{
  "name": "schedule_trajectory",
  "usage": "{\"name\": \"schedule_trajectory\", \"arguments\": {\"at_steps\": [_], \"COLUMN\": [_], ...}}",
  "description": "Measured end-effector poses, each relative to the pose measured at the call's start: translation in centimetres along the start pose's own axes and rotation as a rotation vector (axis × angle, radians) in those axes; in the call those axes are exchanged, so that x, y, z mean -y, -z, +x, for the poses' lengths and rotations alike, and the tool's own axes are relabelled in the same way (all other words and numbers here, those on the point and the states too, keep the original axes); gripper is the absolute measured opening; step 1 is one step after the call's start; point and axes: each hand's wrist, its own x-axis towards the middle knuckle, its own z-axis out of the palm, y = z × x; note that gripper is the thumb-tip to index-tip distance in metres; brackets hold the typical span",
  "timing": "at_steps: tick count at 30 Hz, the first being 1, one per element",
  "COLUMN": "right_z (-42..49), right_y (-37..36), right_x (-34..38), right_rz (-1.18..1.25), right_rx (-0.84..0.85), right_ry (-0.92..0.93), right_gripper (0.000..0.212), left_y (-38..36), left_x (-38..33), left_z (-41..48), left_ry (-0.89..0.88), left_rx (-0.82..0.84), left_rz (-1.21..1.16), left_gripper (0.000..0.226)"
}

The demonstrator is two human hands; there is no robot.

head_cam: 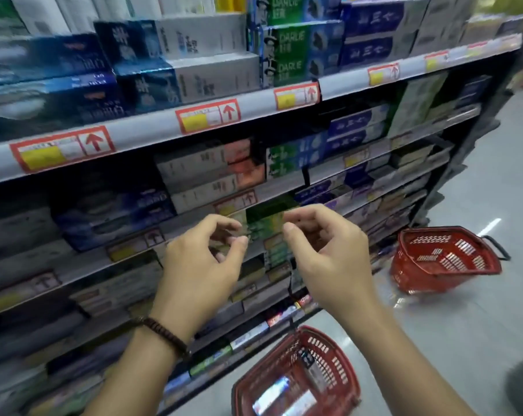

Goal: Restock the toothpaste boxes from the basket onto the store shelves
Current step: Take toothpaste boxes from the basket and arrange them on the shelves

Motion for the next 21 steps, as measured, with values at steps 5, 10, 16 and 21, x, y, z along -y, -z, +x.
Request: {"name": "schedule_trajectory", "arguments": {"at_steps": [5,10,16,21], "right_z": [-3.2,-7.2,-11.1,-14.4], "right_y": [1.8,2.2,1.5,0.2], "right_x": [-6.1,-11.8,-18.2,-25.1], "right_rz": [-0.001,-0.006,-0.032,-0.026], "right_rx": [0.007,0.046,-0.016,-0.095], "right_ry": [-0.126,-0.255,-0.425,-0.591], "right_gripper": [0.007,0.007,0.013,0.013], "left_y": [-5.4,-10.1,-15.3,-20.0], "left_x": [2.3,6.0,12.2,18.6], "left_z": [-3.4,-6.9,-9.9,-11.7], "left_ry": [0.076,0.166,0.264,0.354], "left_rx": [0.105,0.217,0.358,0.436], "left_rz": [0.004,0.036,0.022,0.030], "left_gripper": [0.008,0.010,0.010,0.014]}}
